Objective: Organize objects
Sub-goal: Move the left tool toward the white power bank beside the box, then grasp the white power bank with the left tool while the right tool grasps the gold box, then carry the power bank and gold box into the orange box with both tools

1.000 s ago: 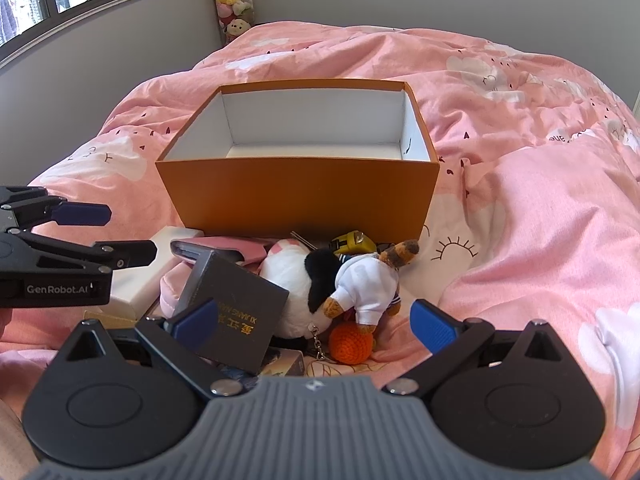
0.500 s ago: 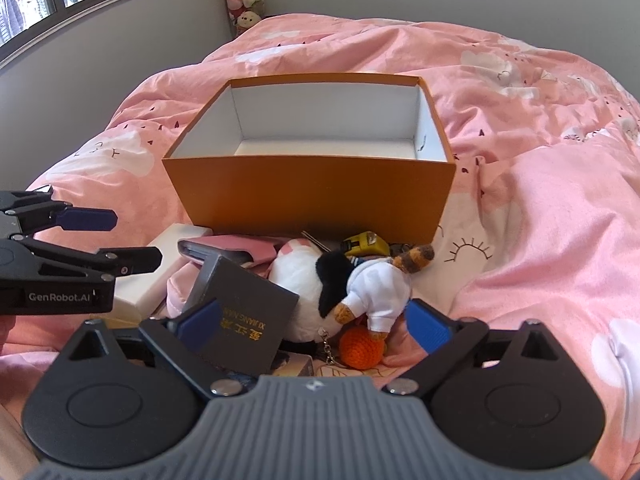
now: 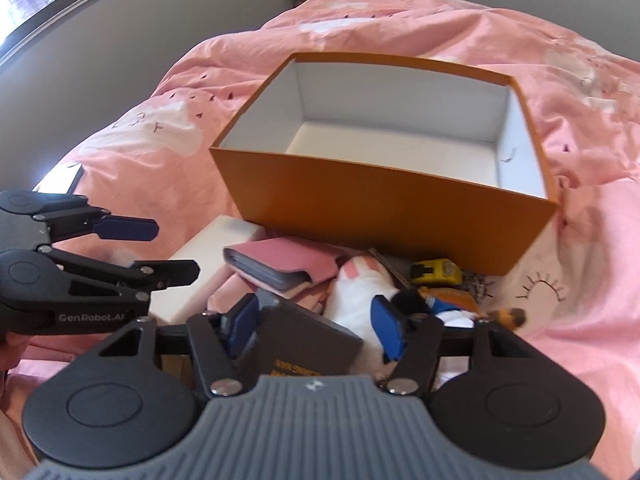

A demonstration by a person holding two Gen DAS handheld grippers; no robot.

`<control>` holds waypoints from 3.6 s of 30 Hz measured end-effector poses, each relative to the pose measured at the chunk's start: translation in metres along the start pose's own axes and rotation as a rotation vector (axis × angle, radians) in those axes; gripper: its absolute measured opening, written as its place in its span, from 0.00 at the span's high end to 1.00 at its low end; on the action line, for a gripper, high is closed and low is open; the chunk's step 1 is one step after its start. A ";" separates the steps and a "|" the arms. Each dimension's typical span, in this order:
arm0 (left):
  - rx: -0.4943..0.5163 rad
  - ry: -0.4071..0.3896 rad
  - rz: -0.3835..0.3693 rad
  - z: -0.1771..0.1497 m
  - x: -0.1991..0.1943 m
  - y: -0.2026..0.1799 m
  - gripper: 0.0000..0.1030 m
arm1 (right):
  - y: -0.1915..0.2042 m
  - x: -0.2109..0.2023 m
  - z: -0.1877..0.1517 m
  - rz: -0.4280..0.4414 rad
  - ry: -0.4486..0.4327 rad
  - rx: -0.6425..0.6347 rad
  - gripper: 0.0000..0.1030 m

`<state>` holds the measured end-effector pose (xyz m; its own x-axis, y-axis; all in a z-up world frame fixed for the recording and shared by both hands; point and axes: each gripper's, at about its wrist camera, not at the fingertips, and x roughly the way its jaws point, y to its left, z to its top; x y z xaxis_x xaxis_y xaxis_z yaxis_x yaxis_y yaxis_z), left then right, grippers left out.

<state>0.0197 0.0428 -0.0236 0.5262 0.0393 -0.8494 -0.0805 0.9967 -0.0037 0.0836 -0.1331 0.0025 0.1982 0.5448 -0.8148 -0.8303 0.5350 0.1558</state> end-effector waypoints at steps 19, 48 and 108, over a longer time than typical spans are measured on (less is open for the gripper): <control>-0.116 0.154 -0.066 -0.001 0.024 0.035 0.38 | 0.016 0.022 0.022 0.088 0.074 -0.065 0.55; -0.198 0.375 -0.120 0.025 0.094 0.053 0.29 | 0.029 0.058 0.046 0.128 0.176 -0.224 0.56; -0.128 -0.086 -0.204 0.100 -0.057 0.043 0.30 | -0.013 -0.057 0.088 0.217 0.023 0.149 0.40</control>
<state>0.0713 0.0906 0.0773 0.6123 -0.1505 -0.7761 -0.0687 0.9679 -0.2418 0.1293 -0.1143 0.0958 0.0109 0.6431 -0.7657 -0.7659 0.4977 0.4071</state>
